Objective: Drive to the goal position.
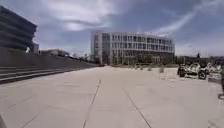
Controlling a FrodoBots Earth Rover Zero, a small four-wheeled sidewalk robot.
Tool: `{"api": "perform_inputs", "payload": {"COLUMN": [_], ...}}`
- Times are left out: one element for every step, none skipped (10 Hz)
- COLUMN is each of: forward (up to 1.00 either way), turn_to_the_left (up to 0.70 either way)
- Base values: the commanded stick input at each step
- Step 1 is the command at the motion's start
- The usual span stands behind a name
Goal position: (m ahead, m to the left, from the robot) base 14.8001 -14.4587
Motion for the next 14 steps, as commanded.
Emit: {"api": "perform_inputs", "payload": {"forward": [0.60,0.60,0.60,0.60,0.60,0.60,0.60,0.60,0.60,0.60,0.60,0.60,0.60,0.60], "turn_to_the_left": [-0.15,-0.15,-0.15,-0.15,-0.15,-0.15,-0.15,-0.15,-0.09,0.00,0.00,0.00,0.00,0.00]}}
